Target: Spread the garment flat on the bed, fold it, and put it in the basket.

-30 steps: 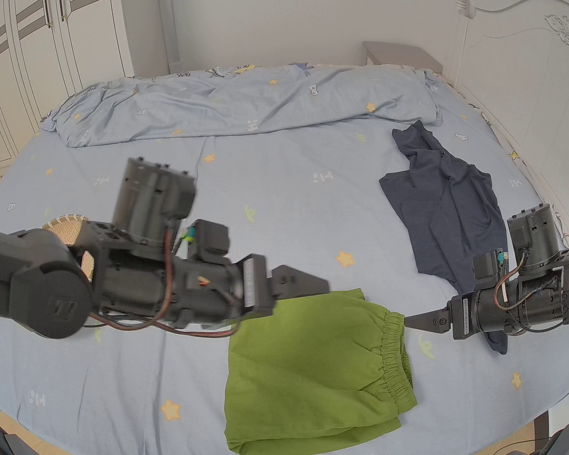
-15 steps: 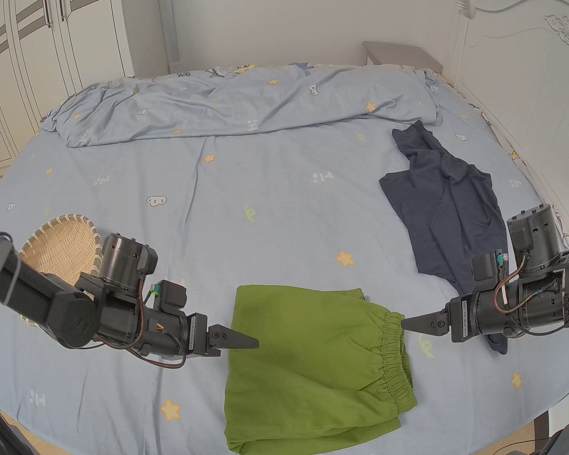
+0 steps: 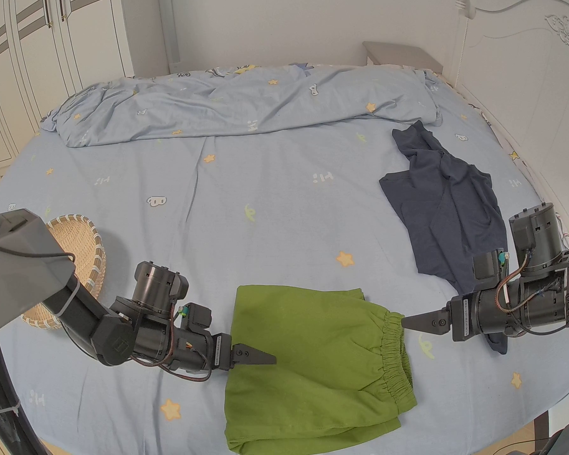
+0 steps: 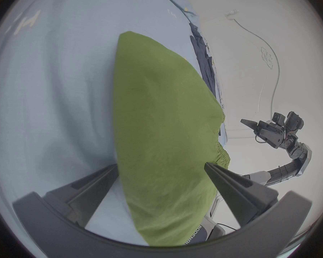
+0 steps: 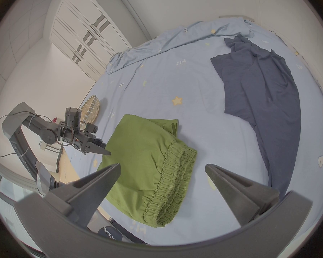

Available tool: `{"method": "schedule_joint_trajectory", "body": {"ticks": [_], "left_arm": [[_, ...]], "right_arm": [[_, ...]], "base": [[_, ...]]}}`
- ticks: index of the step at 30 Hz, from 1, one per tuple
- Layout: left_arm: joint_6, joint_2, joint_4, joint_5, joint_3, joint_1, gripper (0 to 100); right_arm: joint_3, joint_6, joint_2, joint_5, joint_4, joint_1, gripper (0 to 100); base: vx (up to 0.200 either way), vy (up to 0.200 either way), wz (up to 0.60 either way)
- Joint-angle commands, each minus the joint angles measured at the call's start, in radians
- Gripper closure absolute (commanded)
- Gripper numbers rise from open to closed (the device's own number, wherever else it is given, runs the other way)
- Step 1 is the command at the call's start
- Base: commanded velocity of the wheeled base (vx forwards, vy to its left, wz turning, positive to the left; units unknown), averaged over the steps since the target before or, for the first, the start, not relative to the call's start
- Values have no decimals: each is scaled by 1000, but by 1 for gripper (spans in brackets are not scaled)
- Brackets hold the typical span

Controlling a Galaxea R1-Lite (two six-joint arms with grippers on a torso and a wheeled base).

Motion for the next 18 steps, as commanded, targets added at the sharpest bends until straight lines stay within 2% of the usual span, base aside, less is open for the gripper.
{"method": "schedule_joint_trajectory", "body": {"ticks": [1, 8, 16, 17, 18], "left_arm": [[-25, 32, -34, 0, 2, -36, 0], [-86, 51, -134, 0, 5, -104, 0], [-118, 52, -163, 0, 5, -113, 0], [-120, 51, -163, 2, 5, -113, 100], [-120, 48, -163, 2, 7, -113, 100]], "right_arm": [[0, 0, 1, 0, 0, 0, 0], [-1, 4, 4, 0, -2, 13, 0], [-1, 4, 5, -1, -2, 13, 0], [-1, 4, 5, -1, -2, 13, 0], [-1, 4, 5, -1, -2, 13, 0]], "base": [[0, 0, 0], [0, 0, 0], [0, 0, 0], [0, 0, 0], [0, 0, 0]]}}
